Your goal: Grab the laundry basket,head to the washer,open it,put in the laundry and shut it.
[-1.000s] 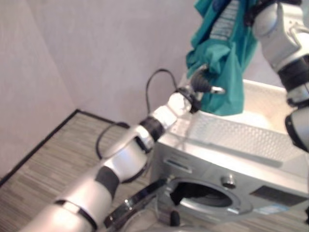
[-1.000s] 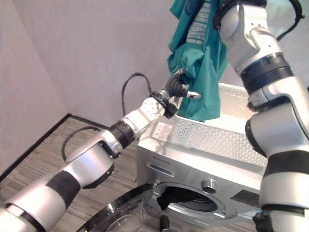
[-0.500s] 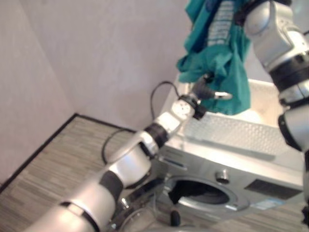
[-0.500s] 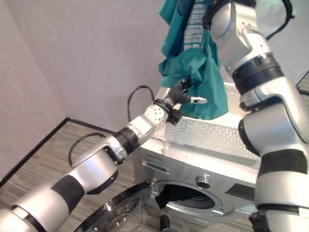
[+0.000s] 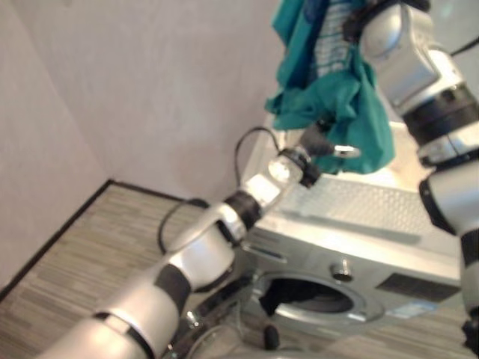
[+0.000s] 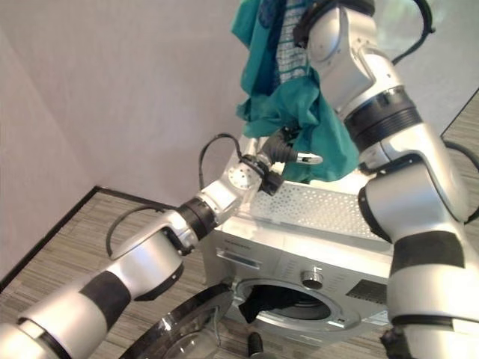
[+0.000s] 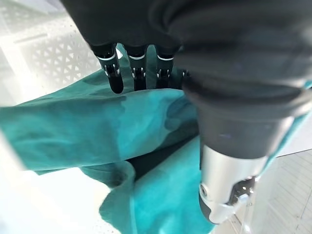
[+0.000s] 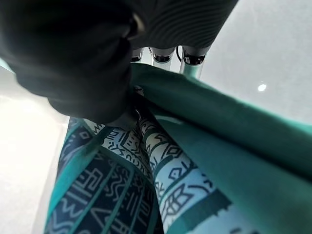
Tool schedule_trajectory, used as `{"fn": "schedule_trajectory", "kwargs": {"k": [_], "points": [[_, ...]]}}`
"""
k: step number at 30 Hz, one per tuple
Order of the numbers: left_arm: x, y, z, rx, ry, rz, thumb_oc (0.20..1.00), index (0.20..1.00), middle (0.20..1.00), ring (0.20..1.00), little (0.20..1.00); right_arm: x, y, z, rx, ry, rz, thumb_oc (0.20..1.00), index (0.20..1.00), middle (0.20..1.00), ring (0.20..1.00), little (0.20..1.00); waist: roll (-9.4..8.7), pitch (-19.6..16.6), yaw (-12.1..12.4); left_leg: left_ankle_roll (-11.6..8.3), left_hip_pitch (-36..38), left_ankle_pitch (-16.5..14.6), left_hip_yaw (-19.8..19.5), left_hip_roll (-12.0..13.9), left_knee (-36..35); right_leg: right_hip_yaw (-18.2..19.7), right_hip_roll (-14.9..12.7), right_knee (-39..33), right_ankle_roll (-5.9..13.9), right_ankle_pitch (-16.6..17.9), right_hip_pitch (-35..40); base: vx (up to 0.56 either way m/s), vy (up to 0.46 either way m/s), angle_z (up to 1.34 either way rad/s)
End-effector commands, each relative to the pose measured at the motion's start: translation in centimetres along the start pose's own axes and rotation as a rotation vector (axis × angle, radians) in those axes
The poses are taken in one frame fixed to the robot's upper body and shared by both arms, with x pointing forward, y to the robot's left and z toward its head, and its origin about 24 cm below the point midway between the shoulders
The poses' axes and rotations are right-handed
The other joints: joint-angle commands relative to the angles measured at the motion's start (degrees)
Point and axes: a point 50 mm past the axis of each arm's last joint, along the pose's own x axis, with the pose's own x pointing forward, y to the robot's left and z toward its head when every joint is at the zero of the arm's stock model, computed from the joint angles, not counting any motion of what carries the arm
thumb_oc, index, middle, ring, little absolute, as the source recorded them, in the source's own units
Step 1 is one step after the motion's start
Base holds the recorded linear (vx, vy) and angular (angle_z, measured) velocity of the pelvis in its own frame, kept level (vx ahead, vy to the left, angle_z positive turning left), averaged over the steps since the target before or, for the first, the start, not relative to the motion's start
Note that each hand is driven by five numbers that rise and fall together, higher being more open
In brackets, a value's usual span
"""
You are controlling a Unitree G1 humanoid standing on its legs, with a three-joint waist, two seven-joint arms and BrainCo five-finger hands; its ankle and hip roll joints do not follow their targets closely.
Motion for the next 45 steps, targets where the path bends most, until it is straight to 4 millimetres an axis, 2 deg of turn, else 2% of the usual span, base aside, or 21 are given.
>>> {"fn": "schedule_trajectory", "kwargs": {"k": [1,2,5,7,8,10,14,25,33,35,37,45], "points": [[1.2,-2.6,6.7,0.064,-0.19,-0.058,1.0,1.0,1.0,1.0,1.0,1.7,-5.6,-1.1,0.002,0.048,-0.177,0.2,0.2,0.2,0.2,0.2,1.36,-0.3,0.4,1.69,-1.3,-0.6,2.9,-0.1,0.7,1.0,-1.9,1.5,5.91,-8.3,5.8,0.0,0.0,0.0],[1.2,-2.6,6.8,0.063,-0.191,-0.057,1.0,1.0,1.0,1.0,1.0,1.7,-5.6,-1.0,0.002,0.047,-0.178,0.2,0.2,0.2,0.2,0.2,1.41,-0.2,0.4,1.69,-1.4,-0.6,2.9,-0.1,0.7,1.0,-1.9,1.5,5.9,-8.3,5.8,0.01,-0.006,-0.03],[1.2,-2.1,9.7,0.059,-0.281,-0.047,1.0,1.0,1.0,1.0,1.0,1.8,-5.4,-0.3,0.031,0.023,-0.174,0.2,0.2,0.2,0.2,0.2,1.91,-0.3,0.4,1.62,-1.6,-0.4,3.1,-0.2,0.7,1.1,-1.9,1.5,6.02,-8.2,5.5,0.0,-0.001,-0.01],[1.2,-2.0,10.5,0.071,-0.307,-0.045,1.0,1.0,1.0,1.0,1.0,1.8,-5.5,-0.2,0.035,0.016,-0.173,0.2,0.2,0.2,0.2,0.2,2.05,-0.3,0.5,1.62,-1.6,-0.4,3.2,-0.2,0.7,1.2,-1.9,1.4,6.03,-8.1,5.5,0.0,0.0,0.0],[1.3,-1.2,10.7,0.071,-0.302,-0.018,1.0,1.0,1.0,1.0,1.0,1.9,-5.8,-0.4,0.031,0.022,-0.179,0.2,0.2,0.2,0.2,0.2,2.02,-0.4,0.6,1.52,-1.6,-0.4,3.2,-0.1,0.7,1.2,-1.8,1.2,6.01,-8.1,5.6,0.02,-0.021,0.03],[1.3,-1.3,11.3,0.065,-0.316,-0.022,1.0,1.0,1.0,1.0,1.0,1.9,-5.8,-0.2,0.032,0.018,-0.177,0.2,0.2,0.2,0.2,0.2,1.98,-0.6,0.7,1.45,-1.6,-0.4,3.2,-0.1,0.7,1.1,-1.8,1.1,5.96,-8.1,5.8,0.0,0.0,0.0],[1.2,-1.0,11.5,0.058,-0.322,-0.021,1.0,1.0,1.0,1.0,1.0,2.0,-5.9,0.1,0.023,0.007,-0.167,0.2,0.2,0.2,0.2,0.2,1.72,-0.7,0.7,1.43,-1.5,-0.3,3.1,0.0,0.7,1.0,-1.7,1.1,5.88,-8.1,6.0,0.0,0.0,0.0],[0.9,-2.2,10.9,-0.013,-0.328,-0.073,1.0,1.0,1.0,1.0,1.0,1.7,-5.2,0.0,0.062,0.004,-0.146,0.2,0.2,0.2,0.2,0.2,1.73,-0.4,0.3,1.72,-1.6,-0.6,3.4,-0.3,0.7,1.7,-2.0,0.9,6.02,-7.8,5.7,0.0,0.0,0.0],[0.6,-2.2,12.7,-0.005,-0.392,-0.093,1.0,1.0,1.0,1.0,1.0,2.0,-5.6,1.2,0.109,-0.029,-0.17,0.2,0.2,0.2,0.2,0.2,2.79,-0.1,-1.0,1.65,-1.1,-0.8,4.5,-0.3,0.7,3.3,-1.6,1.6,5.94,-8.2,5.0,0.02,-0.017,-0.08],[0.6,-2.1,12.8,-0.014,-0.393,-0.096,0.507,0.507,0.507,0.507,0.507,2.0,-5.6,1.3,0.11,-0.035,-0.171,0.2,0.2,0.2,0.2,0.2,2.91,-0.1,-1.2,1.6,-1.0,-0.9,4.7,-0.2,0.7,3.4,-1.6,1.7,5.93,-8.2,4.9,0.03,-0.017,-0.07],[0.6,-2.1,13.0,-0.023,-0.403,-0.101,0.2,0.2,0.2,0.2,0.2,2.0,-5.6,1.7,0.108,-0.055,-0.172,0.2,0.2,0.2,0.2,0.2,3.17,0.0,-1.7,1.53,-0.9,-0.9,5.0,-0.1,0.7,3.9,-1.3,1.6,5.89,-8.3,4.7,0.04,-0.02,-0.09],[0.4,-1.5,14.5,-0.035,-0.457,-0.082,0.2,0.2,0.2,0.2,0.2,1.9,-5.7,2.4,0.119,-0.086,-0.188,0.2,0.2,0.2,0.2,0.2,3.79,0.4,-2.6,1.23,-1.2,-0.8,6.2,0.3,0.7,5.1,-0.6,1.6,5.73,-8.2,3.5,0.02,-0.018,-0.12]]}}
